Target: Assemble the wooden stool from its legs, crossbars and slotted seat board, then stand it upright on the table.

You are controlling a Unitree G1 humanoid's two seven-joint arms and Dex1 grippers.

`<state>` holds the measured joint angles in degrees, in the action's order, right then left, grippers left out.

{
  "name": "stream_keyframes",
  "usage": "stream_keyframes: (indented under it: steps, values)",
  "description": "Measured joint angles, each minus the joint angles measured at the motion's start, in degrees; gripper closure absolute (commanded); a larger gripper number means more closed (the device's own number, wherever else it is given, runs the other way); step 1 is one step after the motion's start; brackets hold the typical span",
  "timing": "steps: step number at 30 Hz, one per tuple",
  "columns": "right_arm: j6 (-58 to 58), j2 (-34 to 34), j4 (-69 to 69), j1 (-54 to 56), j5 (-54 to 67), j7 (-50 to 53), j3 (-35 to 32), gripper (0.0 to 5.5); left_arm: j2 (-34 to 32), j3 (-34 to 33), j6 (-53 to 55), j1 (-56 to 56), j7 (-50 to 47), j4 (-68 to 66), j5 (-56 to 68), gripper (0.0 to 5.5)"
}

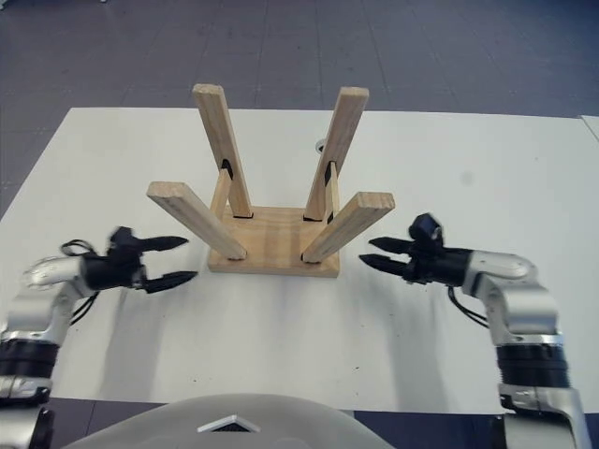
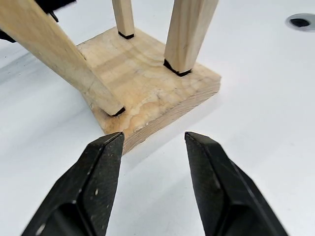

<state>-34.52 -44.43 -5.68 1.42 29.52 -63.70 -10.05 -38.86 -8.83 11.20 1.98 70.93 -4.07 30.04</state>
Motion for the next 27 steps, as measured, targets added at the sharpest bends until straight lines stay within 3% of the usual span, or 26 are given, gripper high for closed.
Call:
stream_keyframes:
  steps: [3, 5, 11, 20, 27]
  values:
    - [-5.93, -1.62, -7.82, -2.04, 7.58, 0.07, -5.44, 3.23, -2.33, -6.99, 10.18, 0.72, -3.12, 10.91, 10.72, 1.35]
    - [-8.34, -2.47, -10.27, -2.18, 11.38, -0.82, -7.3, 3.23, -4.0, -7.59, 15.08, -0.99, -3.88, 13.92, 14.03, 1.56]
    - [-10.33, -3.24, -10.88, 2.3, 17.84, -2.37, -7.36, 3.23, -5.67, -1.22, 18.63, -9.88, -0.68, 12.43, 13.55, 2.37]
    - [-10.52, -3.42, -9.96, 7.81, 18.82, -5.97, -1.58, 3.23, -5.95, 4.16, 19.78, -17.03, 5.82, 10.3, 13.46, 2.37]
    - [-7.7, -3.02, -7.52, 11.1, 17.67, -6.45, 0.77, 3.23, -5.6, 4.65, 21.81, -19.42, 6.42, 8.37, 13.65, 2.37]
